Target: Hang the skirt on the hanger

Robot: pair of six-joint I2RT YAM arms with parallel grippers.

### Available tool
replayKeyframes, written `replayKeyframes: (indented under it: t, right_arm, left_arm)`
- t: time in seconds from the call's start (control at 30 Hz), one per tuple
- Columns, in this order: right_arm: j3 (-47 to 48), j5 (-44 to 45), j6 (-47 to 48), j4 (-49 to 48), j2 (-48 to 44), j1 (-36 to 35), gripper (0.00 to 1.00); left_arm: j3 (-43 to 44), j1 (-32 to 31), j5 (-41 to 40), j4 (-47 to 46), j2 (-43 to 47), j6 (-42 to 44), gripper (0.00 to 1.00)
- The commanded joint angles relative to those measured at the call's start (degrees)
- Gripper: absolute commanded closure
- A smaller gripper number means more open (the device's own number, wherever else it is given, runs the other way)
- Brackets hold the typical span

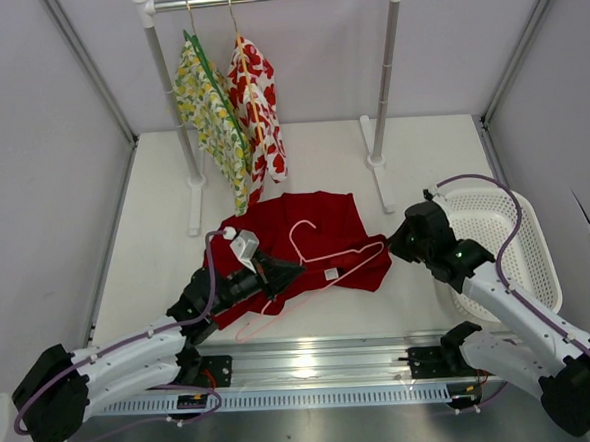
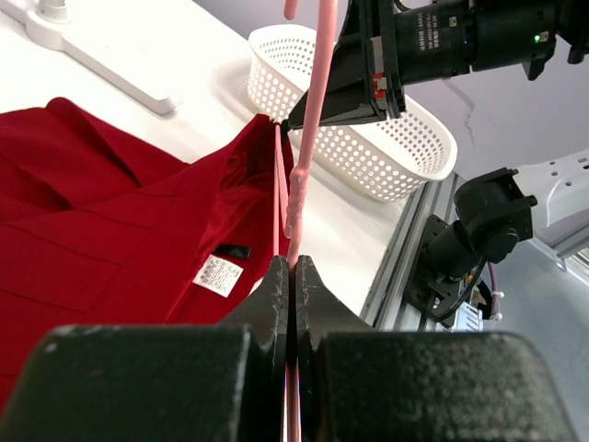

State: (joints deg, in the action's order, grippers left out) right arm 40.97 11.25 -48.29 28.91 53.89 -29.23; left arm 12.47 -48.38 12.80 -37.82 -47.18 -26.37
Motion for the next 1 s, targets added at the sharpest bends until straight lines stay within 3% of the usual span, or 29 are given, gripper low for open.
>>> replayKeyframes:
  t: [0.0, 0.73, 0.97]
  right_arm:
    - [1.39, -1.31, 1.18, -0.34, -0.80, 1.28, 1.00]
    - [1.13, -2.03, 2.68, 2.47, -1.50, 5.85, 1.00]
    - [1.22, -1.14, 3.20, 3.44, -0.45, 6.29, 1.00]
  left_arm:
    - [-0.34, -0.31, 2.93, -8.58, -1.60, 1.76, 1.00]
    - [3.70, -3.65, 0.83, -9.11, -9.51, 7.65, 1.00]
    - [8.00, -11.37, -6.55, -2.17, -12.76, 12.65, 1.00]
